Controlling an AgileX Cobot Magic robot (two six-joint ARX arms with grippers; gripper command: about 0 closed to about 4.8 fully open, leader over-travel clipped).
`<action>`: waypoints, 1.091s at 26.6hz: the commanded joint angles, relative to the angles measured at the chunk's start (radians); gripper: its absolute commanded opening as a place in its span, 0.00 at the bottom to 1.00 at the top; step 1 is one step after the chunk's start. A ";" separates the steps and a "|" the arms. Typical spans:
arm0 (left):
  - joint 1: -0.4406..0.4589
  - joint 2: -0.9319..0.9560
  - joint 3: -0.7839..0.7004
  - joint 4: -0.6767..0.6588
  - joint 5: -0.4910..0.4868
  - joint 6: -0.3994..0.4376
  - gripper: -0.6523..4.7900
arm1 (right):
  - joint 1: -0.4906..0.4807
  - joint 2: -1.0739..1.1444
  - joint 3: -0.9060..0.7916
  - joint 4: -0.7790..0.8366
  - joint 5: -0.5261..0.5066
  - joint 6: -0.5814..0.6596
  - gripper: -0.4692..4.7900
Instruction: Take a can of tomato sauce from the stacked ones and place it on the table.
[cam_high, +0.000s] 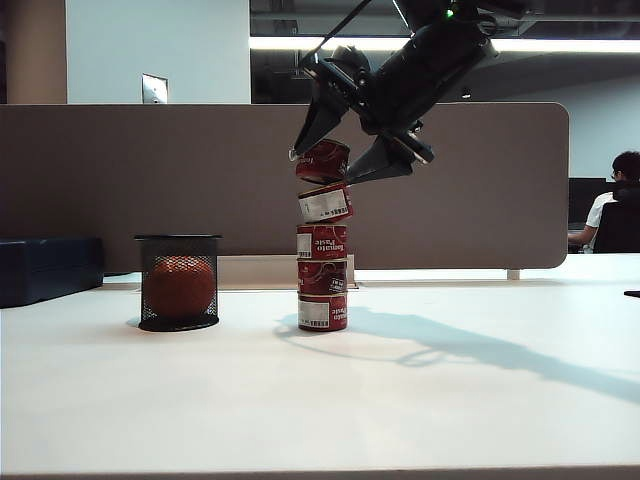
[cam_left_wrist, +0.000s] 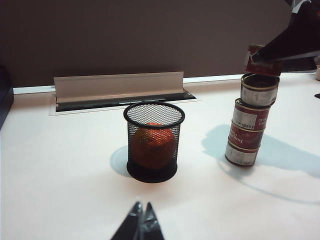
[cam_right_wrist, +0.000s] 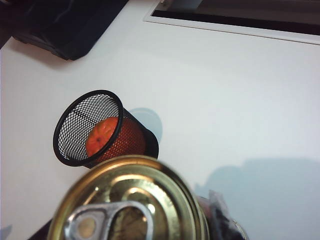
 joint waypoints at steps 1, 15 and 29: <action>0.002 0.000 0.004 0.008 0.005 0.004 0.11 | 0.001 -0.011 0.005 0.024 -0.002 -0.003 0.70; 0.002 0.000 0.004 0.008 0.005 0.004 0.11 | 0.001 -0.009 0.004 0.011 -0.032 -0.003 0.70; 0.002 0.000 0.004 0.009 0.005 0.004 0.11 | 0.001 -0.009 0.004 0.009 -0.003 -0.003 0.69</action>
